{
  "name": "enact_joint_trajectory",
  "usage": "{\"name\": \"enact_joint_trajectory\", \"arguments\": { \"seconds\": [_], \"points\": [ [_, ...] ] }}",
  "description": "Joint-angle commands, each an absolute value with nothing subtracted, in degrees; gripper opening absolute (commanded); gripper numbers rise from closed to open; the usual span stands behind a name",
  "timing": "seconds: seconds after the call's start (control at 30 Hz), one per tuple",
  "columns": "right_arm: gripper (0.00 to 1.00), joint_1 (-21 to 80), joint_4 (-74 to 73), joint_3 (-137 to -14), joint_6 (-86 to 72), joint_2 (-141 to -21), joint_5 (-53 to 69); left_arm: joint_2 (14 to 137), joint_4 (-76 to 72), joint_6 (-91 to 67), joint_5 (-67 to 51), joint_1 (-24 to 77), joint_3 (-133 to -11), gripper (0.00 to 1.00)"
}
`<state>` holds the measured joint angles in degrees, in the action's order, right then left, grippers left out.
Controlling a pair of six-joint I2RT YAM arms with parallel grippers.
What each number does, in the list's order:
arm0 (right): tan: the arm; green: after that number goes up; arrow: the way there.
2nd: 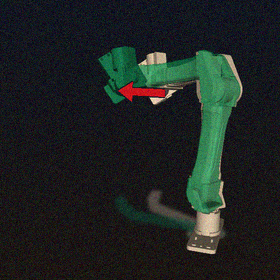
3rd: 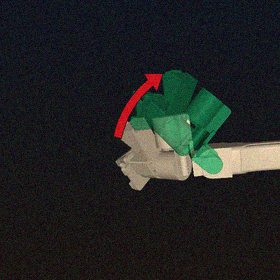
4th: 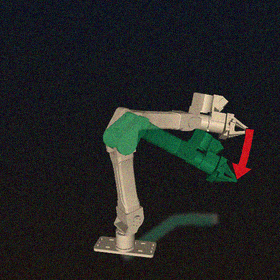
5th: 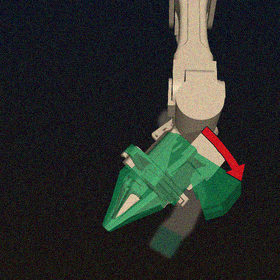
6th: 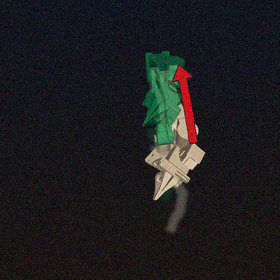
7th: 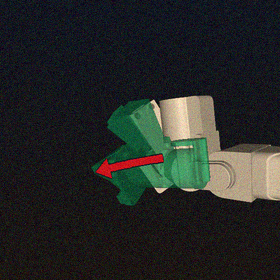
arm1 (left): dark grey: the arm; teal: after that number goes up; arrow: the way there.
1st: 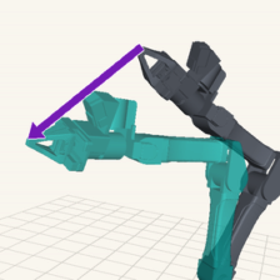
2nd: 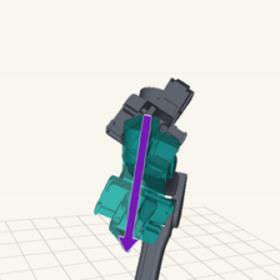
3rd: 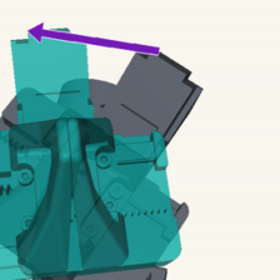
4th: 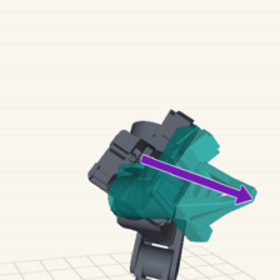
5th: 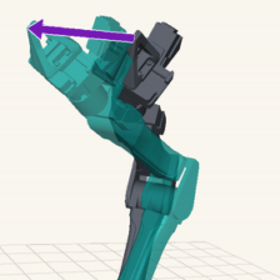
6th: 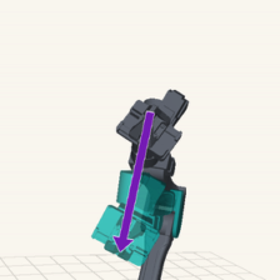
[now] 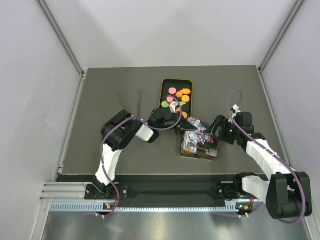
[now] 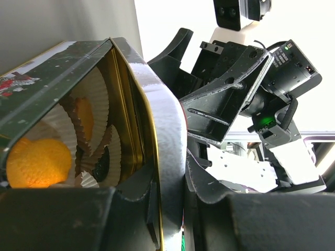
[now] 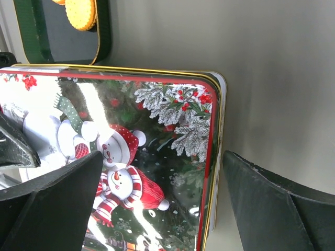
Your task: Pack the cookies
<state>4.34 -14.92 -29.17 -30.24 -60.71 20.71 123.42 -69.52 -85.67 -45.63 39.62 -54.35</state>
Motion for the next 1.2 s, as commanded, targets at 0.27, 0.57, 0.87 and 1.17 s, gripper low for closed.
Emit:
{"name": "enact_joint_trajectory", "arguments": {
  "seconds": [0.27,0.57,0.87,1.17],
  "points": [
    [0.94,3.8,-11.5,-28.2,-31.2,-62.0,23.7,123.9,-77.7,-85.8,-46.1,38.6,-55.5,0.22],
    [0.92,3.8,-10.0,-27.9,-32.0,-63.2,24.4,122.3,-76.6,-84.2,-46.4,37.4,-53.5,0.34],
    [0.91,3.7,-9.6,-27.9,-32.2,-63.7,24.7,119.8,-75.0,-82.7,-46.6,35.2,-50.8,0.37],
    [0.90,3.8,-9.8,-28.0,-32.3,-63.6,24.7,117.5,-73.2,-81.6,-47.1,33.3,-48.1,0.37]
  ]
}}
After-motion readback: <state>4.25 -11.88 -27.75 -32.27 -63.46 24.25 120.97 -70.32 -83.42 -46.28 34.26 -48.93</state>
